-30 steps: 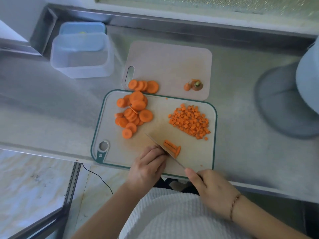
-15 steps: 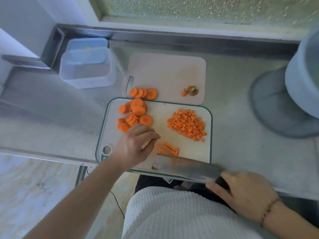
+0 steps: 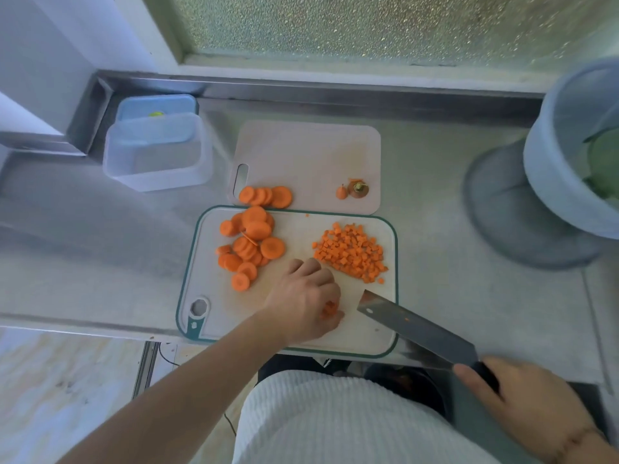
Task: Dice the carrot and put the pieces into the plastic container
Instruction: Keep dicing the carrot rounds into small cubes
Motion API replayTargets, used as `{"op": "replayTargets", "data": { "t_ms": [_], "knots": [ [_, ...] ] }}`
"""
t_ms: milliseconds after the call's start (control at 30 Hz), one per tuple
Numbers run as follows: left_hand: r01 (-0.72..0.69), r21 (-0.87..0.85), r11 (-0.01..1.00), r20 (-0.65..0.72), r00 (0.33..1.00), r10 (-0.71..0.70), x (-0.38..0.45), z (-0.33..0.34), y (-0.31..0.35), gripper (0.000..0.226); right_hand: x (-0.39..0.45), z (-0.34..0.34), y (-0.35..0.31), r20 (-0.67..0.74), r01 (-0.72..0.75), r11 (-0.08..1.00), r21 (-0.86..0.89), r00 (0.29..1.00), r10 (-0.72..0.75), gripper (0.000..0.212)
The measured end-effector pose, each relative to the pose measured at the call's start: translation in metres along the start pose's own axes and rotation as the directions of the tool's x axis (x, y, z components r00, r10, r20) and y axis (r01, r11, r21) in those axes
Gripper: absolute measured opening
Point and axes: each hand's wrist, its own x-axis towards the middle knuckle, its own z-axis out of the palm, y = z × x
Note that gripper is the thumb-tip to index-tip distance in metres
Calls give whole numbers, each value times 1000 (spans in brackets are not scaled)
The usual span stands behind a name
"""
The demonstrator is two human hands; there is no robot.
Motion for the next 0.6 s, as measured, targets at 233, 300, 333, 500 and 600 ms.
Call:
{"op": "replayTargets", "data": {
  "t_ms": [233, 300, 333, 500, 600],
  "knots": [
    [-27, -31, 999, -37, 999, 25, 3, 7, 0, 17, 9, 7, -6, -1, -19, 1000, 7, 1000, 19, 116],
    [-7, -52, 999, -21, 1000, 6, 4, 7, -2, 15, 10, 4, -8, 1, -25, 1000, -2, 1000, 25, 119],
    [14, -67, 998, -13, 1000, -15, 5, 8, -3, 12, 10, 4, -8, 2, -27, 1000, -4, 1000, 27, 120],
    [279, -469, 838, 7, 950, -312, 11, -2, -2, 25, 10, -4, -11, -10, -10, 999, 38, 1000, 11, 112],
    [312, -522, 793, 7, 932, -362, 12, -9, -13, 24, 10, -5, -12, -8, -8, 999, 36, 1000, 8, 109]
  ]
}}
